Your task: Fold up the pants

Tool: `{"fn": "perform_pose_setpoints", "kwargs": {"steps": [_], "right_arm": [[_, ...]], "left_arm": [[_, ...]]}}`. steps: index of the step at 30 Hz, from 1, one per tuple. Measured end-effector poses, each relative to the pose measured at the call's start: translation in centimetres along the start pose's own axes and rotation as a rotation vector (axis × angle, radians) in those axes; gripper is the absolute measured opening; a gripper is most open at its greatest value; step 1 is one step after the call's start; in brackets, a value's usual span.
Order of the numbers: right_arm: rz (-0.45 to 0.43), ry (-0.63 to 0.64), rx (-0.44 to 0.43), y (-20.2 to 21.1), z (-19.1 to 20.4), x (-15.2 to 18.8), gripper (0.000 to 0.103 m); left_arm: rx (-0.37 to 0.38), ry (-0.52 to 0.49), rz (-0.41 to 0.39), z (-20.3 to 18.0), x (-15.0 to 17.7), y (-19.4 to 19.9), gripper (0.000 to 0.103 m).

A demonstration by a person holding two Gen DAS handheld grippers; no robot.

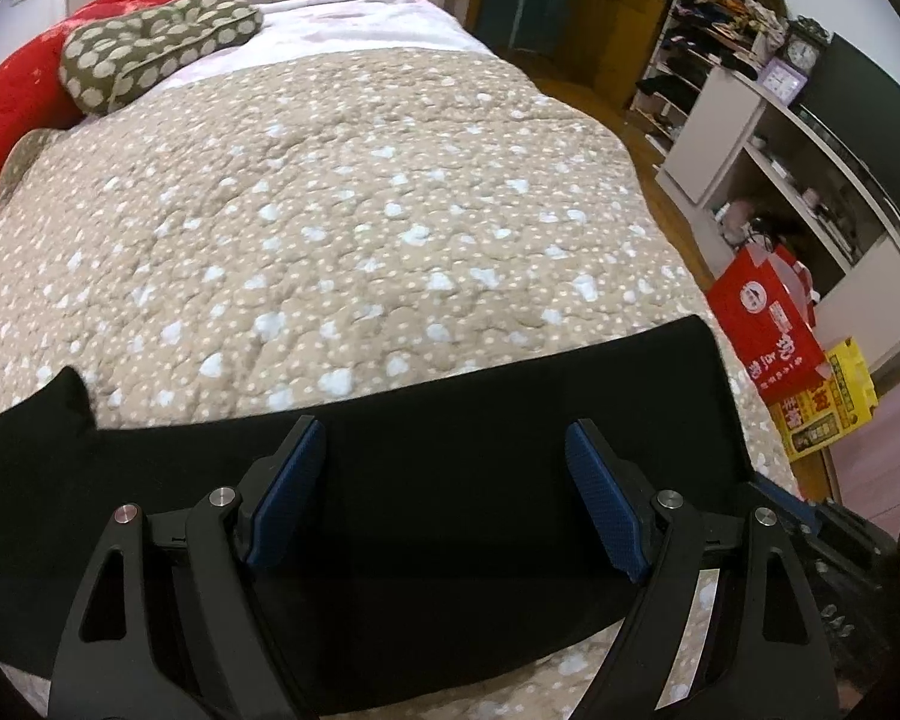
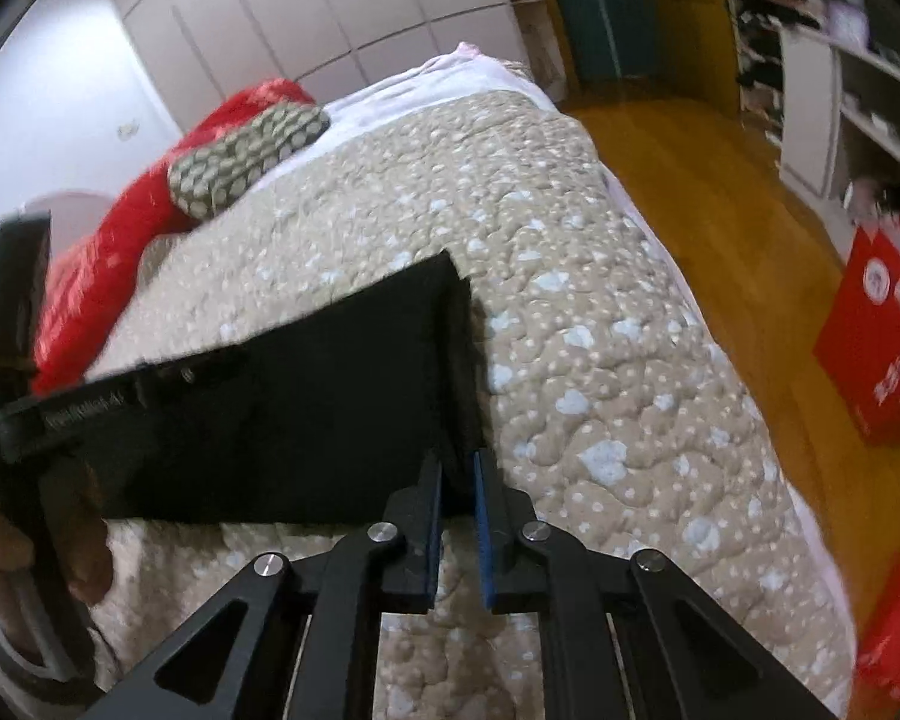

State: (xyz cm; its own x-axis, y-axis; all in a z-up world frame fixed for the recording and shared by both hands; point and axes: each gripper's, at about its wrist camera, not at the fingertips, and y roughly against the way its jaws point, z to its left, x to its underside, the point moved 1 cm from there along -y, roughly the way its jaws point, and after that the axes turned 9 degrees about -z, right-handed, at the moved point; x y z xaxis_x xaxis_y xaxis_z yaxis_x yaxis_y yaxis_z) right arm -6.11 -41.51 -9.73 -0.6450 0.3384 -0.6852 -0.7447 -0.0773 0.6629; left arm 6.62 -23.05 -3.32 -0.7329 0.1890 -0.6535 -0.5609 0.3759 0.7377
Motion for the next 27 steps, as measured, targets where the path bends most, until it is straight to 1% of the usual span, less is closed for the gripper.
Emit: {"fn": "perform_pose_setpoints", "kwargs": {"steps": [1, 2, 3, 4, 5, 6, 10, 14, 19, 22, 25, 27], "right_arm": [[-0.011, -0.016, -0.006, 0.4, -0.2, -0.2, 0.015], [-0.019, -0.019, -0.007, 0.6, -0.3, -0.3, 0.025], [-0.032, -0.021, -0.012, 0.9, -0.3, -0.4, 0.039], [-0.040, -0.023, -0.022, 1.1, -0.2, -0.4, 0.043], [-0.044, -0.026, -0.039, 1.2, -0.2, -0.5, 0.045], [-0.042, -0.029, -0.052, 1.3, -0.2, -0.4, 0.045], [-0.016, -0.002, -0.057, 0.8, 0.2, 0.2, 0.046], [-0.012, 0.002, -0.073, 0.4, 0.1, 0.9, 0.046], [-0.016, -0.011, -0.104, 0.0, -0.3, 1.3, 0.047], [-0.017, -0.049, -0.153, -0.2, -0.8, 1.4, 0.048], [-0.016, -0.070, -0.174, -0.2, -1.5, 1.6, 0.048], [-0.025, -0.073, -0.172, 0.2, -1.8, 1.5, 0.048]], "left_arm": [[0.010, -0.008, 0.003, -0.3, -0.1, -0.2, 0.082], [0.019, -0.014, 0.006, -0.6, -0.2, -0.4, 0.082], [0.026, -0.021, 0.008, -1.0, -0.3, -0.6, 0.082], [0.030, -0.027, 0.010, -1.3, -0.4, -0.7, 0.082], [0.034, -0.033, 0.011, -1.6, -0.5, -0.8, 0.082], [0.040, -0.041, 0.014, -2.0, -0.7, -1.0, 0.082], [0.064, -0.058, 0.023, -2.6, -1.1, -1.5, 0.082], [0.079, -0.072, 0.038, -2.9, -1.5, -2.2, 0.082], [0.149, -0.065, 0.066, -3.5, -2.2, -3.0, 0.082], [0.184, -0.077, 0.075, -4.4, -2.6, -3.4, 0.082], [0.229, -0.098, 0.104, -5.4, -3.0, -3.8, 0.082], [0.225, -0.127, 0.108, -6.1, -3.2, -4.2, 0.082]]}}
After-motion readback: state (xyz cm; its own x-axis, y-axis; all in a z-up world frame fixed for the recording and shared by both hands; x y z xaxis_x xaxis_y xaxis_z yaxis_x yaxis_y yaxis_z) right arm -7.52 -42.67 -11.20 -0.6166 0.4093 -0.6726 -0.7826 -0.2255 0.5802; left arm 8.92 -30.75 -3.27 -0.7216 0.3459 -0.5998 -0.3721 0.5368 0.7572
